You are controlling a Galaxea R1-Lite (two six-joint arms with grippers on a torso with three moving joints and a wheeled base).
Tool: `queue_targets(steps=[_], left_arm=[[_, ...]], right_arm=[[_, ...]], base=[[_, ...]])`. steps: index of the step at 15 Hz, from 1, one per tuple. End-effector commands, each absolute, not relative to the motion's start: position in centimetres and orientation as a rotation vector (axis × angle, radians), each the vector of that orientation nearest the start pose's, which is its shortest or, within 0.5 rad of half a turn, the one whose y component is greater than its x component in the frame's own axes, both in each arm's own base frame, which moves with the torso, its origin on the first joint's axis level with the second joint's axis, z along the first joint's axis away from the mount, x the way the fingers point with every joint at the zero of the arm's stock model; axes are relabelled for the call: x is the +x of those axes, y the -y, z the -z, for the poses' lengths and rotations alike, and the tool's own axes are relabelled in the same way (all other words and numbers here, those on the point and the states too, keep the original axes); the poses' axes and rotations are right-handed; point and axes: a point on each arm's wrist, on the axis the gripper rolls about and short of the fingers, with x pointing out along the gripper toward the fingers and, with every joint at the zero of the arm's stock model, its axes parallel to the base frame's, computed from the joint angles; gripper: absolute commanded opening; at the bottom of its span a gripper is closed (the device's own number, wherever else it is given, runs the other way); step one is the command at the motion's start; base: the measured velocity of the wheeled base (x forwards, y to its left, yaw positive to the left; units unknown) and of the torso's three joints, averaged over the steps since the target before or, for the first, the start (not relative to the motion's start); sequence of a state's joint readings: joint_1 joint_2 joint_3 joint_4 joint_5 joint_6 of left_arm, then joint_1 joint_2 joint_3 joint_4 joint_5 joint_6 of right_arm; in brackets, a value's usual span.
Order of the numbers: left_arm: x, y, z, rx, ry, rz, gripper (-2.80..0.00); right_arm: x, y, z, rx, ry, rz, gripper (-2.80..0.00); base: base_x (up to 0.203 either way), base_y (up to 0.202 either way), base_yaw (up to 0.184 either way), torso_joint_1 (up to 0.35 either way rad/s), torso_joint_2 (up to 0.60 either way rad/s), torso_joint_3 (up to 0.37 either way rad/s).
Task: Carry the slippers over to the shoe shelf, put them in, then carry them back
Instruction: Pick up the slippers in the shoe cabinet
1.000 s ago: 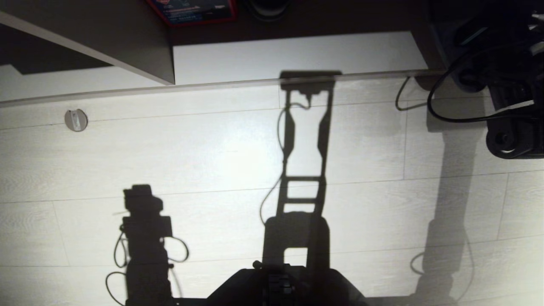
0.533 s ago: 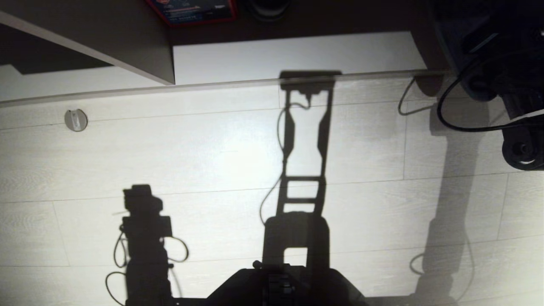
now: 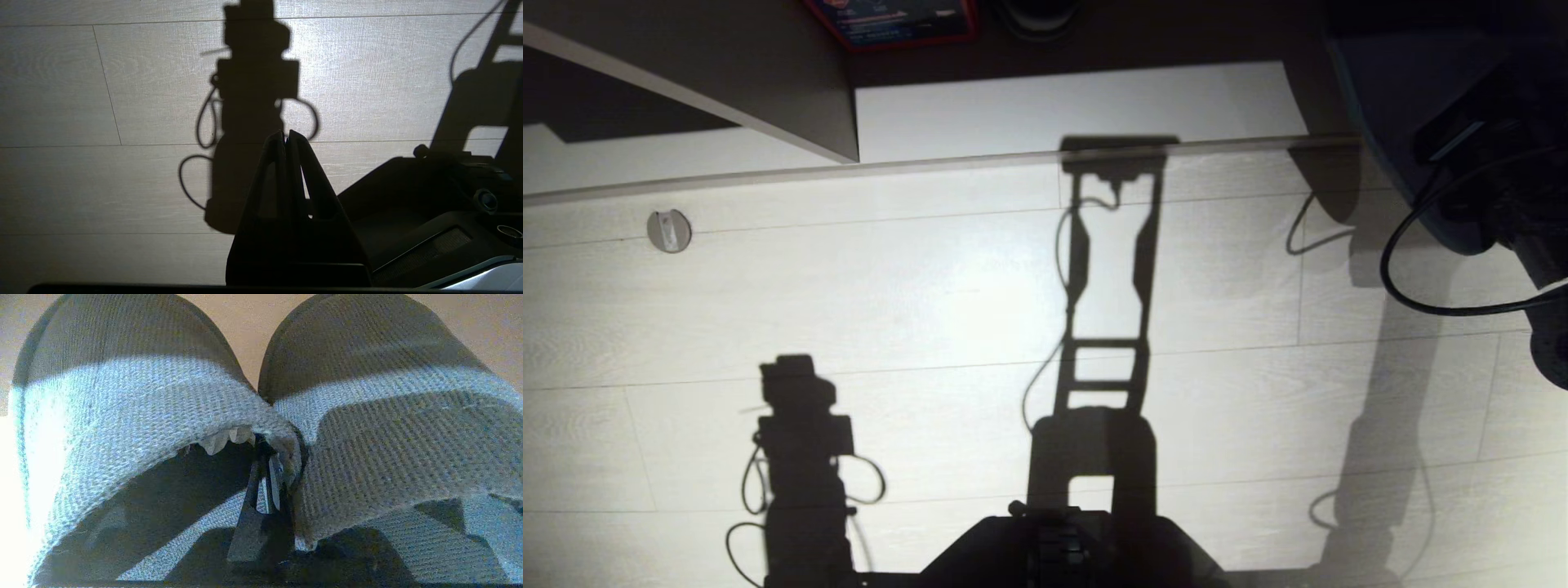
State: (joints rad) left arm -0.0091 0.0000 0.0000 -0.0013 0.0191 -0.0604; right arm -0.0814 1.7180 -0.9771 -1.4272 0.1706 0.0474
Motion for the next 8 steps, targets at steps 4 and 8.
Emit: queue_targets(steps=[4, 8], left_arm=[[-2.3, -0.1, -7.6, -0.061, 0.002, -0.01, -2.8], [-2.3, -0.1, -7.6, -0.061, 0.002, -0.009, -2.8]], right_arm=[[24.7, 0.7, -31.8, -0.043, 0.713, -0.134, -2.8], [22.4, -0.4, -30.2, -0.059, 0.645, -0.161, -2.8]], base=[[0.0, 0.0, 0.0, 0.0, 0.0, 0.0], [0.0, 0.0, 0.0, 0.0, 0.0, 0.0]])
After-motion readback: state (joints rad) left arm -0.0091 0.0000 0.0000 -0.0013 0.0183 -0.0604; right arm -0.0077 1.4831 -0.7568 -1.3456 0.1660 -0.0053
